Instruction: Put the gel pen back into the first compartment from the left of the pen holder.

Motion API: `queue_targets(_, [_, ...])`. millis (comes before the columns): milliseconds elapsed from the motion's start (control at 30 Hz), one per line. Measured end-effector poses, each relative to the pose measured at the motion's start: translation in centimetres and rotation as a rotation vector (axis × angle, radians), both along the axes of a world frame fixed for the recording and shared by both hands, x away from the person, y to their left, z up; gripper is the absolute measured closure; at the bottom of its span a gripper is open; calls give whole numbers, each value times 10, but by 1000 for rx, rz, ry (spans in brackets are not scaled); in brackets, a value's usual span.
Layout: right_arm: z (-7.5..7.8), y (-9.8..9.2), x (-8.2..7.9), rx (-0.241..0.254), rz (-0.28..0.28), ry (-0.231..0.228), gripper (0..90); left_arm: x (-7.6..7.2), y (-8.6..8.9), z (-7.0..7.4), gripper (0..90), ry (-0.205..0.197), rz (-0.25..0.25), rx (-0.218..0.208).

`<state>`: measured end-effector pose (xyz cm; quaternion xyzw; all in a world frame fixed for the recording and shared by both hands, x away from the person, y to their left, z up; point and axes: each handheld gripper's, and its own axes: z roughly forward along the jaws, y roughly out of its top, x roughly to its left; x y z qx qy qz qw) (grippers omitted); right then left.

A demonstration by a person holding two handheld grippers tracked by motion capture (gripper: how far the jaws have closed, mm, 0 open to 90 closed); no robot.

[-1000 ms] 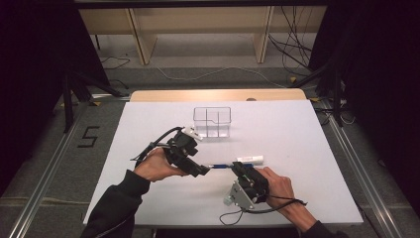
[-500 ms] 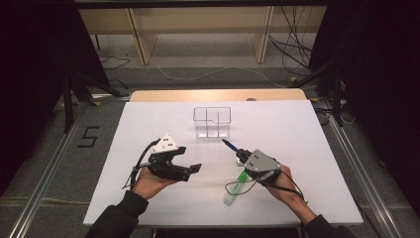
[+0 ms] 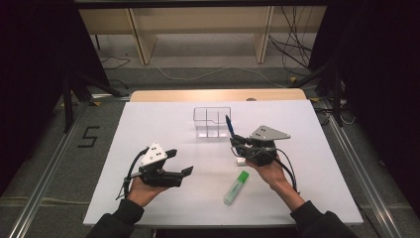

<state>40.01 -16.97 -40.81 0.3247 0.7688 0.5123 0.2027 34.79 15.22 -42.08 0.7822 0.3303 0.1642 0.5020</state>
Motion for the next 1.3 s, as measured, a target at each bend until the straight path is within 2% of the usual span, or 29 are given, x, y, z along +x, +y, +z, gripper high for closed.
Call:
queue_targets(67, [1,3,6,32,-7,19,793,-1,3,-1,171,2,5,1])
queue_targets(267, [2,14,22,80,-32,33,792,-4,11,-6,167,37,35,-70])
queue_targets(367, [3,21,28,104,-38,51,792,-5,10,-9,160,40,26,-32])
queue_targets(467, [5,27,35,113,-44,49,793,-6,12,-9,160,32,31,-42])
queue_targets(633, [11,38,45,121,-53,50,792,-9,16,-9,160,34,47,-37])
queue_targets(833, [16,46,57,133,-64,49,792,-16,17,-11,160,11,45,13])
queue_targets(1033, [24,54,72,150,-85,61,792,-15,16,-12,160,9,42,16])
queue_targets(1300, [38,71,89,145,-94,42,792,-15,14,-12,159,11,37,9])
